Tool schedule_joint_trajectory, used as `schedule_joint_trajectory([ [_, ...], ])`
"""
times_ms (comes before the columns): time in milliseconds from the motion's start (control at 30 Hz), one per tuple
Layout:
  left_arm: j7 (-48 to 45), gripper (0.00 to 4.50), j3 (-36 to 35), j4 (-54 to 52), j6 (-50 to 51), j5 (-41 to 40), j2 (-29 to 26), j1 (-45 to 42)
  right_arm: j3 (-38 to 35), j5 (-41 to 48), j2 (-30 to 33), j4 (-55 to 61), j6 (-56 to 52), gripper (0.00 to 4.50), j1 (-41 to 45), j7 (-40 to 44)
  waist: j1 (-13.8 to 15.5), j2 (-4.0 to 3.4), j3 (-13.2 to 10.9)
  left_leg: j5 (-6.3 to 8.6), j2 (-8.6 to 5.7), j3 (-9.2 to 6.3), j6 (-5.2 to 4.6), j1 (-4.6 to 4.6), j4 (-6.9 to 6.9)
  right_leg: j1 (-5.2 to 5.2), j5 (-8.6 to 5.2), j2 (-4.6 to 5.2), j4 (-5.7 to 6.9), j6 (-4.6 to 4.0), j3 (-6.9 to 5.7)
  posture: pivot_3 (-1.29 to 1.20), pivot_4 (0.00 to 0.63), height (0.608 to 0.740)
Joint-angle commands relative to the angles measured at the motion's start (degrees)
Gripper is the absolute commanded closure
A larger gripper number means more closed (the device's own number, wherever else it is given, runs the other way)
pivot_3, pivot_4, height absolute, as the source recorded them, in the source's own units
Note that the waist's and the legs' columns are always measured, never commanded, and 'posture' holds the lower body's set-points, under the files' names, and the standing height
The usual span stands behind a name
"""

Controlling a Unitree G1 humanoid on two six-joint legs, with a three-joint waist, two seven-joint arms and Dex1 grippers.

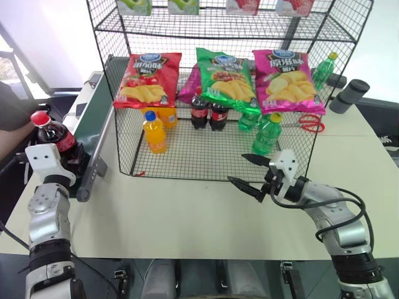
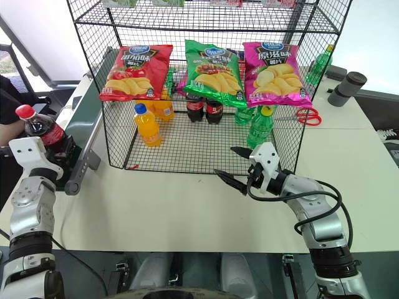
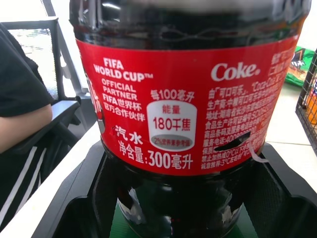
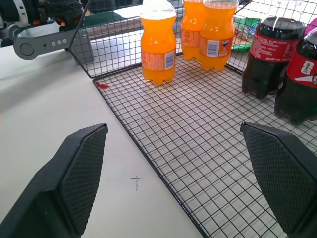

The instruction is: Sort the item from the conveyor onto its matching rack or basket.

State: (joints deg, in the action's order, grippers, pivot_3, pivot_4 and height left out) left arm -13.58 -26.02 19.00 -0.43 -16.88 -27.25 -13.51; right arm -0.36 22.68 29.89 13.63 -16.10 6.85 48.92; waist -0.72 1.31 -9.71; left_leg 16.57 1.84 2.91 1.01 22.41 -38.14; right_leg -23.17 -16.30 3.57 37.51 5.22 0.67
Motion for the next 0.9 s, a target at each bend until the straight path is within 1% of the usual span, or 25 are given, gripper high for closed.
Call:
schedule_joint_trajectory([
  [33,-3.3,1.64,-2.6,-8.3,0.3,-3.8,-3.8,-1.6,0.6,1.6,0.7,4.2,-0.6,0.00,-0.1,1.3,0.0,0.10,-0.1,0.00,0.00,0.00,0.00,0.02,0.00,-0.01,0.00,0.00,-0.01,0.00,0.00,0.00,0.150,0.740],
  [100,-5.2,1.64,-2.6,-11.0,2.5,-5.6,-5.2,-2.4,0.8,1.6,0.9,4.5,-0.9,0.00,-0.2,1.7,0.0,0.32,-0.1,0.00,0.02,-0.04,0.00,0.10,0.00,-0.08,0.00,0.00,-0.02,0.00,-0.03,0.00,0.150,0.740],
  [200,-13.6,1.64,-0.5,-20.7,11.7,-14.6,-9.3,-3.3,0.6,1.8,0.9,4.6,-1.3,0.00,0.3,1.7,0.0,0.38,-0.1,0.01,0.01,-0.06,0.01,0.13,0.00,-0.07,0.00,0.03,-0.09,0.00,-0.04,0.00,0.150,0.740],
  [267,-17.5,1.64,1.3,-26.3,17.3,-19.6,-10.9,-2.9,0.2,2.6,0.7,4.6,-1.8,0.00,1.1,1.6,0.0,0.37,-0.1,0.01,-0.01,-0.05,0.02,0.14,0.00,-0.04,0.00,0.10,-0.15,-0.01,-0.04,0.00,0.150,0.740],
  [367,-20.7,1.64,4.2,-32.5,23.9,-24.1,-12.2,-2.2,-0.4,3.9,0.6,5.1,-3.1,0.00,2.2,1.4,-0.1,0.33,-0.1,0.02,-0.04,-0.03,0.03,0.12,0.02,0.01,-0.01,0.18,-0.24,-0.02,-0.01,0.00,0.150,0.740],
  [400,-21.8,1.64,6.5,-34.8,26.2,-24.9,-12.7,-2.1,-0.5,4.6,0.6,5.7,-3.8,0.00,2.7,1.3,-0.1,0.31,-0.1,0.02,-0.04,-0.03,0.03,0.10,0.04,0.02,-0.01,0.18,-0.26,-0.03,0.00,0.00,0.150,0.740],
  [500,-24.8,1.64,12.7,-38.7,31.0,-25.8,-12.8,-2.4,-0.8,7.2,0.4,7.6,-6.5,0.00,4.2,0.4,-0.3,0.27,-0.1,0.01,-0.02,-0.04,0.02,0.08,0.10,0.00,-0.01,0.12,-0.23,-0.03,-0.01,0.00,0.150,0.740],
  [600,-28.2,1.64,19.3,-40.3,31.8,-24.1,-11.6,-3.2,-1.3,10.3,-0.3,9.7,-9.7,0.00,5.8,-1.3,-0.3,0.25,-0.1,0.00,0.00,-0.04,0.02,0.08,0.11,-0.05,-0.01,0.05,-0.17,-0.03,0.00,0.00,0.150,0.740],
  [700,-31.9,1.64,27.5,-38.8,29.7,-19.6,-9.2,-4.9,-1.4,14.9,-1.1,12.7,-14.3,0.00,7.2,-3.4,-0.1,0.25,-0.1,0.00,-0.01,-0.04,0.02,0.09,0.10,-0.05,-0.01,0.00,-0.18,-0.03,0.00,0.00,0.150,0.740],
  [767,-34.0,1.64,31.7,-36.8,27.9,-17.0,-7.0,-6.5,-1.0,16.0,-1.6,14.1,-15.8,0.00,7.7,-4.8,0.1,0.25,-0.1,0.00,-0.02,-0.03,0.01,0.11,0.09,-0.05,-0.01,-0.01,-0.19,-0.03,0.00,0.00,0.150,0.740],
  [900,-37.8,1.64,37.0,-33.5,24.0,-13.0,-2.7,-9.3,0.0,17.2,-2.6,15.9,-18.4,0.00,8.4,-7.2,0.1,0.25,-0.1,-0.01,-0.06,0.01,0.00,0.14,0.02,-0.04,-0.01,-0.08,-0.20,-0.03,0.01,0.00,0.150,0.740],
])
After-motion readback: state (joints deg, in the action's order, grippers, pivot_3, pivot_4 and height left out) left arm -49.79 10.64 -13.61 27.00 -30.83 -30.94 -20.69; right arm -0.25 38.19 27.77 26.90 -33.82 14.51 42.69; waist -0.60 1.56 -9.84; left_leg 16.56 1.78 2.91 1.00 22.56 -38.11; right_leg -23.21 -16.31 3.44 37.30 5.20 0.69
